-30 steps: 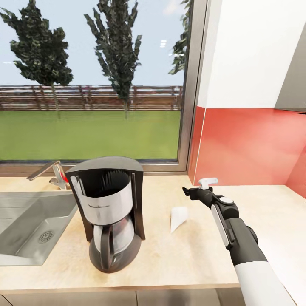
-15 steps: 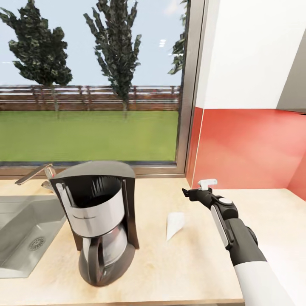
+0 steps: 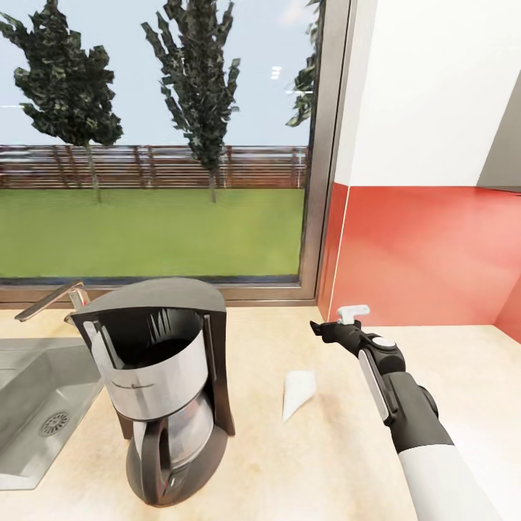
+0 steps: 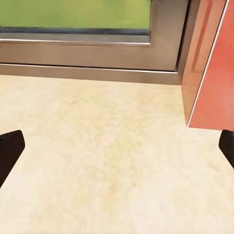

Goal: Set up a coffee station on the kitchen countertop: keep the coffee maker on the countertop, move the bottle of coffee from the kitchen shelf to the counter next to the coffee maker, place a paper coffee filter on top of the coffee maker, put the saucer next to the coffee maker with the coffee cup on the saucer, and place the electric kettle next to the coffee maker.

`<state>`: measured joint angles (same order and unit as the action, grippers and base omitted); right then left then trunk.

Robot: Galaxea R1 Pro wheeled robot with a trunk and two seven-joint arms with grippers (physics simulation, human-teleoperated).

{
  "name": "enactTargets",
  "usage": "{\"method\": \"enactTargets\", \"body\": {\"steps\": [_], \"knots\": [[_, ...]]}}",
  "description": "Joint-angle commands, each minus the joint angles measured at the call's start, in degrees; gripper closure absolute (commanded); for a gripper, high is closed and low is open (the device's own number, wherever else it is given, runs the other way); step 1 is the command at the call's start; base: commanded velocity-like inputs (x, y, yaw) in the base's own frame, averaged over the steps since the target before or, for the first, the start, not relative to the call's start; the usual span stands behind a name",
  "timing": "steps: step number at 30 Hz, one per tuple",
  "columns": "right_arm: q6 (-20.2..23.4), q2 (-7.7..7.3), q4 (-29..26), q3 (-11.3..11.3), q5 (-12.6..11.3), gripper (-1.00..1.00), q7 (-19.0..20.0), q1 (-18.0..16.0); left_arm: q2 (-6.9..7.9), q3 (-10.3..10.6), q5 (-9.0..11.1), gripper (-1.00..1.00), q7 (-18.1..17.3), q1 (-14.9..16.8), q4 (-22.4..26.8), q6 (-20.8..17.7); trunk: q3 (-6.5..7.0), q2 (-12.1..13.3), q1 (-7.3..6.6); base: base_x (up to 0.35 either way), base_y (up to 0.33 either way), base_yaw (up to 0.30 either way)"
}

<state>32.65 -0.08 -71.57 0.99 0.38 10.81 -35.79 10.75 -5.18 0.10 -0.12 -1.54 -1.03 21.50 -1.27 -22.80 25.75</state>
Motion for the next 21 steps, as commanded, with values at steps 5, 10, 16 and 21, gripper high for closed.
{"method": "enactTargets", "body": {"steps": [5,10,16,21], "knots": [[0.28,-0.03,0.07,-0.02,0.10,-1.00,0.17,0.00,-0.02,-0.36,-0.01,-1.00,-0.05,0.05,-0.11,0.30,-0.12,-0.12,0.04,0.066,-0.021,0.000],[0.16,-1.30,2.29,-0.03,0.34,-1.00,0.46,0.02,-0.03,-0.36,-0.01,-1.00,-0.10,0.05,-0.11,0.30,-0.12,-0.12,0.04,0.069,-0.037,0.000],[0.13,-9.45,3.42,0.02,0.27,-1.00,8.18,-0.02,-0.03,-0.36,-0.01,-1.00,-0.17,0.05,-0.18,0.23,-0.12,-0.12,0.04,0.008,-0.004,0.000],[0.13,-16.06,3.67,-0.01,0.37,-1.00,21.17,-0.06,-0.44,-0.36,-0.01,-1.00,-0.22,0.05,-0.20,0.13,-0.12,-0.12,0.04,0.000,0.000,0.000]]}}
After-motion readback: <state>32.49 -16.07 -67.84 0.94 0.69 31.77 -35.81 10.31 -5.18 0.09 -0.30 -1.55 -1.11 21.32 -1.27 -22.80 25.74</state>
